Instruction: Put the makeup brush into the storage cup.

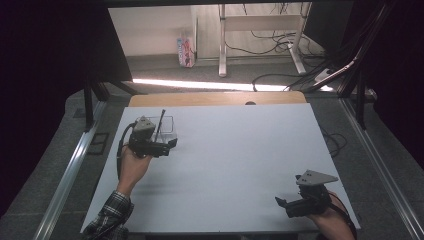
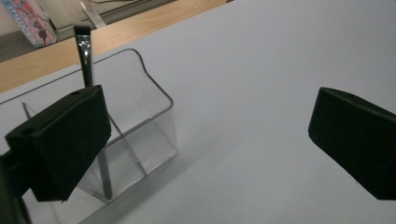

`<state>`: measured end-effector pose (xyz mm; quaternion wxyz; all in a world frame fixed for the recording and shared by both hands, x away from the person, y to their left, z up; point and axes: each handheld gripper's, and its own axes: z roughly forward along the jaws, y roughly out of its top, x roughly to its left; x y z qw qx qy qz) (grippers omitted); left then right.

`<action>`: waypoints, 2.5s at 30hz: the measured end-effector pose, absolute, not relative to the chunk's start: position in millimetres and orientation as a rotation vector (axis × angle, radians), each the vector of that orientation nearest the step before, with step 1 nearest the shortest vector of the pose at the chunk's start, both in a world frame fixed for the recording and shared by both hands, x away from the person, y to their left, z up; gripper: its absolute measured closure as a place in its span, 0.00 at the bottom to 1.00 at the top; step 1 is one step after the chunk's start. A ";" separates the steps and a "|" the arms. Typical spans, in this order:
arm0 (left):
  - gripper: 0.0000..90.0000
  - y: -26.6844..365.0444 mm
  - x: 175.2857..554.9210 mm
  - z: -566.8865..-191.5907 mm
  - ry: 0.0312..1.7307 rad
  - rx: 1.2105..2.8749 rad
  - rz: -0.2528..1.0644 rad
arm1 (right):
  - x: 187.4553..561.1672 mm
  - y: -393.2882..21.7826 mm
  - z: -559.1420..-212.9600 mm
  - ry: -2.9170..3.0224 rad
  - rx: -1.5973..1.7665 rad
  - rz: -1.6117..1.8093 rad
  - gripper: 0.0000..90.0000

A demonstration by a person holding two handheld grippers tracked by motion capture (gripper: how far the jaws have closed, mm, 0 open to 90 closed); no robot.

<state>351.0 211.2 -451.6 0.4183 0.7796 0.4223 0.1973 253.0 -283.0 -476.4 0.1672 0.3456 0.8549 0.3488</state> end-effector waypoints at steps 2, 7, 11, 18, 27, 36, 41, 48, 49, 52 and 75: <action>0.00 209.2 348.1 -451.8 1.054 1.957 0.492 | 253.1 -283.2 -476.3 2.427 0.989 0.991 0.00; 0.00 207.0 342.1 -453.3 1.036 1.958 0.478 | 253.1 -283.6 -476.1 2.424 0.993 0.993 0.00; 0.00 207.6 338.5 -455.2 1.038 1.957 0.463 | 253.0 -283.6 -476.1 2.424 0.994 0.992 0.00; 0.00 211.8 331.8 -455.9 1.048 1.938 0.447 | 253.2 -283.5 -476.2 2.424 0.996 0.989 0.00; 0.01 214.8 321.4 -454.7 1.047 1.948 0.458 | 253.2 -283.3 -476.3 2.425 0.994 0.986 0.00; 0.01 212.7 311.0 -456.3 1.042 1.979 0.472 | 253.1 -283.2 -476.2 2.426 0.990 0.982 0.00; 0.01 213.7 305.5 -458.1 1.047 1.972 0.459 | 253.0 -283.1 -476.2 2.427 0.991 0.983 0.00; 0.01 216.0 298.2 -459.3 1.050 1.959 0.441 | 253.1 -283.2 -476.1 2.424 0.996 0.988 0.00; 0.01 216.1 297.4 -459.4 1.051 1.957 0.440 | 253.1 -283.1 -476.2 2.424 0.996 0.987 0.00; 0.01 217.1 293.7 -459.4 1.049 1.955 0.436 | 253.1 -283.1 -476.3 2.426 0.997 0.986 0.00; 0.01 221.2 267.8 -462.7 1.051 1.965 0.437 | 253.2 -282.9 -476.4 2.427 0.995 0.985 0.00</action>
